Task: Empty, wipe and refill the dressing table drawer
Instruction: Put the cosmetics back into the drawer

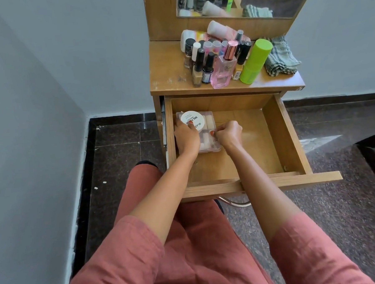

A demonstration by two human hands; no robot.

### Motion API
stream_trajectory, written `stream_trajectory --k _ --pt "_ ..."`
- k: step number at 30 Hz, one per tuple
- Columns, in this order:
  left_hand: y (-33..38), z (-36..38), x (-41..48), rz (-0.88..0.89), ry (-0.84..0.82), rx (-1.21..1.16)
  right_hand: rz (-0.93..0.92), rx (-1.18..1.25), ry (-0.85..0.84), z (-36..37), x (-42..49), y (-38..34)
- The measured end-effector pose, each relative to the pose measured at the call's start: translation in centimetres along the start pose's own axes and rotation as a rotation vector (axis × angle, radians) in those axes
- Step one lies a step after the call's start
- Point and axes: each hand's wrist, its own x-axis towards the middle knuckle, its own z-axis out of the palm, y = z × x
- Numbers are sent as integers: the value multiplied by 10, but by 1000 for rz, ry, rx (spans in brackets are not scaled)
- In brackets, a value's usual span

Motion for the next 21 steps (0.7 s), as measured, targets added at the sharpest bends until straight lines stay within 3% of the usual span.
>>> stream_trajectory --k 17,21 --pt "2 -3 -3 55 33 107 -51 -86 -19 9 2 3" --pt "0 -3 -2 182 15 241 -37 -113 -16 8 1 3"
